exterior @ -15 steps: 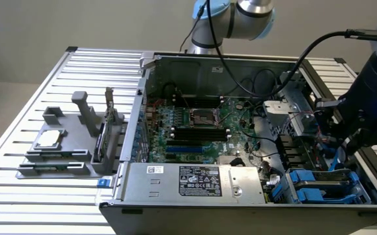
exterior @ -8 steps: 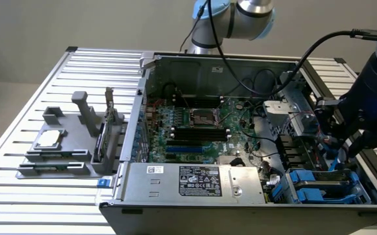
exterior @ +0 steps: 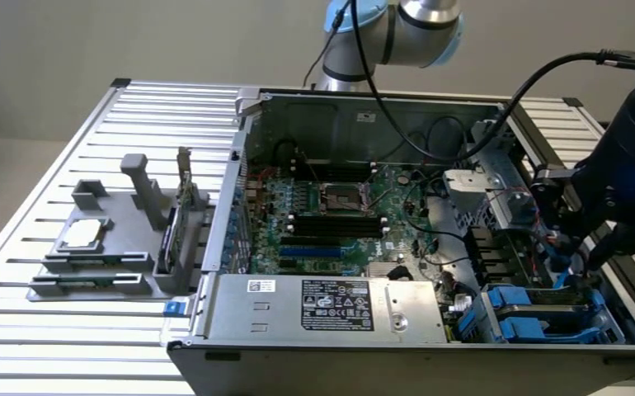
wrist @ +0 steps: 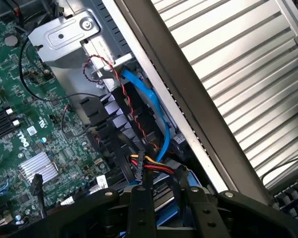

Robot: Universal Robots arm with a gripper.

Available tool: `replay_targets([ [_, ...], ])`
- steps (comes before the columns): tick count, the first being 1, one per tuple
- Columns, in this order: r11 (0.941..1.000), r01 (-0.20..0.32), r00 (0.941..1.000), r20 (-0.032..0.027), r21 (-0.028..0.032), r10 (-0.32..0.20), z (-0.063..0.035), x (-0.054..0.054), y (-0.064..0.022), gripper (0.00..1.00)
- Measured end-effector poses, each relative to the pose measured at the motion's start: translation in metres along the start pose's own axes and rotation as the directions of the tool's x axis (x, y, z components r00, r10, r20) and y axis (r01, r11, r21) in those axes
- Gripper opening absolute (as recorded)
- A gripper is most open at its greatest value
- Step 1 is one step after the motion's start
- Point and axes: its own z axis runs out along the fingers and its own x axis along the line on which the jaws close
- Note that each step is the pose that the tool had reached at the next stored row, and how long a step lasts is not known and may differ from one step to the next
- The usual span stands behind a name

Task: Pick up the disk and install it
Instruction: 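Insert the first disk wire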

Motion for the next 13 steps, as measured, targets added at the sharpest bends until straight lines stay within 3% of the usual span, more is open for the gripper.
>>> replay_targets([
  [7, 0.9998, -0.018, 0.9998, -0.0018, 0.0051, 0.018, -0.0039, -0.001, -0.0031, 0.31],
  [13, 0.9964, -0.084, 0.9965, 0.01, 0.013, 0.083, -0.0034, -0.0007, -0.0036, 0.31],
])
